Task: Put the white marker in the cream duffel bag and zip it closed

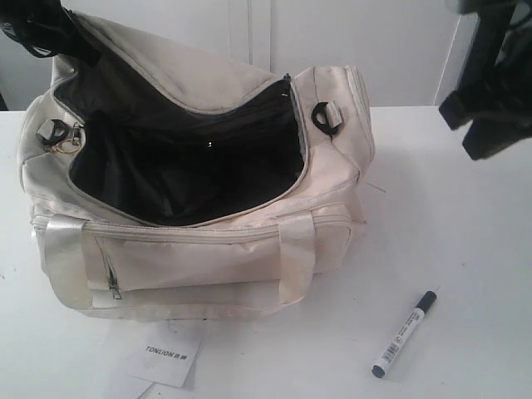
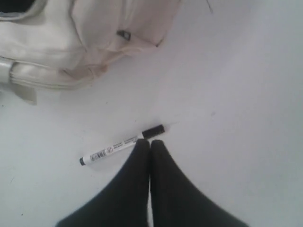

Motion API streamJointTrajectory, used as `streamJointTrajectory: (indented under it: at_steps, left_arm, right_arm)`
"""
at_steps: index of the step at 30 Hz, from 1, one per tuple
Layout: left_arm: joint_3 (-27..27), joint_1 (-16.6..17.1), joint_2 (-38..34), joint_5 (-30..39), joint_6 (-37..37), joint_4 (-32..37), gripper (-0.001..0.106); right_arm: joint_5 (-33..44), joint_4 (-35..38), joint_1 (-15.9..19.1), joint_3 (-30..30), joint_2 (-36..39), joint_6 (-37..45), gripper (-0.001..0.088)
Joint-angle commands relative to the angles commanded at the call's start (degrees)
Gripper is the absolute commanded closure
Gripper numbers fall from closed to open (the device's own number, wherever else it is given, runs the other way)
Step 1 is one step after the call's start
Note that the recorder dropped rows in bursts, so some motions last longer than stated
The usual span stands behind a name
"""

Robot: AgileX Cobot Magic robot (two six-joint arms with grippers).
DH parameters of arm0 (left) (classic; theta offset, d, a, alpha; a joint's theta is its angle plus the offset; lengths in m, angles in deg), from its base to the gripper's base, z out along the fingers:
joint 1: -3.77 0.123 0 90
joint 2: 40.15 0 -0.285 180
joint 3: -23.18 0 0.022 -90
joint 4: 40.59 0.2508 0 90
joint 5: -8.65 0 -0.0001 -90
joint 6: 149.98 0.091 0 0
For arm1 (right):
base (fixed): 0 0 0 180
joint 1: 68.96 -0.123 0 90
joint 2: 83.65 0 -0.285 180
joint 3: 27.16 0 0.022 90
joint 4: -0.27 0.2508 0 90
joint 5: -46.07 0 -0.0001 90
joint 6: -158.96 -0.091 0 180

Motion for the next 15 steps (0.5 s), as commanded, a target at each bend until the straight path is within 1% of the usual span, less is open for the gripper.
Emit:
streamJointTrajectory:
  at_steps: [2,6,8,10,11,12,15]
  left_arm:
    - [0.0,0.0,0.0,0.0,0.0,0.0,0.105]
    - [0.0,0.0,0.0,0.1,0.0,0.0,0.105]
    - [0.0,0.0,0.0,0.1,0.1,0.0,0.105]
    - [0.0,0.0,0.0,0.1,0.1,0.0,0.105]
    - [0.0,0.0,0.0,0.1,0.1,0.0,0.105]
    - [0.0,0.0,0.0,0.1,0.1,0.0,0.105]
    - [0.0,0.0,0.0,0.1,0.1,0.0,0.105]
  right_arm:
    - [-3.0,0.8,0.0,-2.5,-0.1,-0.2,0.0738]
    - [-6.5,0.3,0.0,-4.9,-0.2,-4.6,0.054]
    - [-6.9,0.0,0.0,-5.4,-0.2,-8.6,0.0438]
    - [-7.3,0.2,0.0,-6.2,-0.1,-15.1,0.0373]
    - [-7.3,0.2,0.0,-6.5,0.1,-18.6,0.0359]
    - [-7.4,0.2,0.0,-6.8,0.3,-19.7,0.0359]
    - [-9.8,-1.3,0.0,-6.8,1.1,-17.5,0.038]
